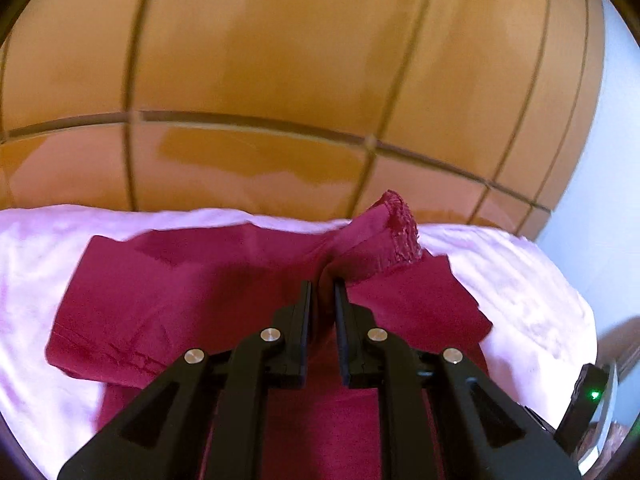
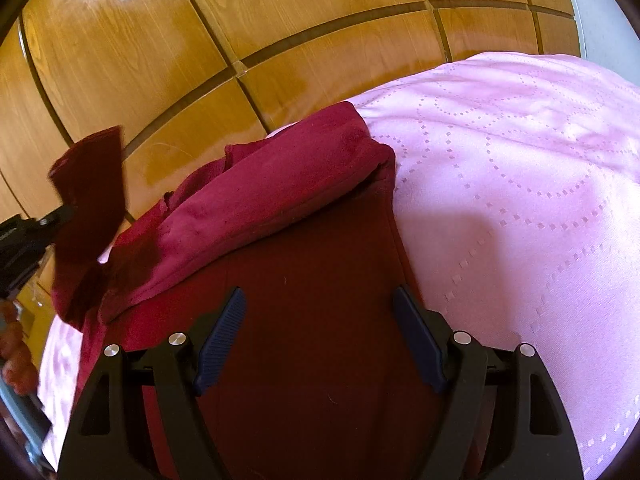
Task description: Fold small clothes
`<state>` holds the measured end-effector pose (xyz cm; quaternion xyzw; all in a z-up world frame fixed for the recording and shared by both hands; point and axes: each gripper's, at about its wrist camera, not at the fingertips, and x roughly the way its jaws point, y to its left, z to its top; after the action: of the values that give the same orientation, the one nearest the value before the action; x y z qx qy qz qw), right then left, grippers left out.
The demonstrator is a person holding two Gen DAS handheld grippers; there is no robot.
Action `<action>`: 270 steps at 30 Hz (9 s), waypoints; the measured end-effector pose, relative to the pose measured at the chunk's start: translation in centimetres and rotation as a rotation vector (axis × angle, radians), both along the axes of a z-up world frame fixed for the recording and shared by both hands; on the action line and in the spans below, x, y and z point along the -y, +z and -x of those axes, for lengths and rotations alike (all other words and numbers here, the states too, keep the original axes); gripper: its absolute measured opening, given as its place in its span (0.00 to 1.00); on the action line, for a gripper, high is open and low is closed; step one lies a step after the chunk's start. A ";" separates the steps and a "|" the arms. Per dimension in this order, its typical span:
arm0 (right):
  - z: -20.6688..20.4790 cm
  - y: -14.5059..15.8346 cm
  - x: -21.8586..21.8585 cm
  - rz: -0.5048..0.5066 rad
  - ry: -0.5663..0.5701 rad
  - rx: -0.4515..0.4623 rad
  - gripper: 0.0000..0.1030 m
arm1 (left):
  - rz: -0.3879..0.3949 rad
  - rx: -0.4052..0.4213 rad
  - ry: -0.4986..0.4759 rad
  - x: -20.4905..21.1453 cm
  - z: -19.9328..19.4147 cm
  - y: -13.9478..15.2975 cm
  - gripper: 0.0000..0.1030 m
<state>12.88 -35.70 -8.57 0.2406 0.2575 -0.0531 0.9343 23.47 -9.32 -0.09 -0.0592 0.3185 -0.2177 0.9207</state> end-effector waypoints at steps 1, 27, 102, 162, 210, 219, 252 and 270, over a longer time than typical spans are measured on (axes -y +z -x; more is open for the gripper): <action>0.0 0.0 0.0 -0.001 0.000 0.000 0.73 | -0.012 -0.003 -0.009 0.9 0.2 -0.3 0.10; -3.5 5.5 -2.3 -0.045 0.209 0.087 0.59 | 0.014 -0.176 0.423 -14.3 1.3 -6.8 0.44; 5.3 -0.1 -4.1 -0.002 0.139 -0.025 0.52 | -0.033 -0.185 0.223 -12.2 6.4 -7.7 0.94; 20.2 -7.4 5.6 -0.625 0.438 -0.054 0.37 | 0.240 -0.455 -0.249 -20.5 20.4 -10.4 0.43; 26.6 1.8 6.0 -0.686 0.580 0.389 0.07 | 0.526 -0.252 -0.417 -23.6 24.8 2.2 0.07; 14.9 3.1 7.9 -0.767 0.483 0.309 0.07 | 0.465 -0.244 -0.285 -23.2 15.7 0.3 0.07; -0.8 4.7 6.1 -0.173 0.209 -0.056 0.53 | 0.289 -0.297 0.047 -19.6 1.7 -5.7 0.69; -2.7 6.6 2.7 0.086 0.091 -0.063 0.07 | -0.026 -0.174 0.173 -15.4 0.8 -4.3 0.06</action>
<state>15.59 -38.37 -1.94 0.1864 0.2950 -0.0294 0.9367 22.64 6.11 -4.38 -0.0934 0.3936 -0.1272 0.9057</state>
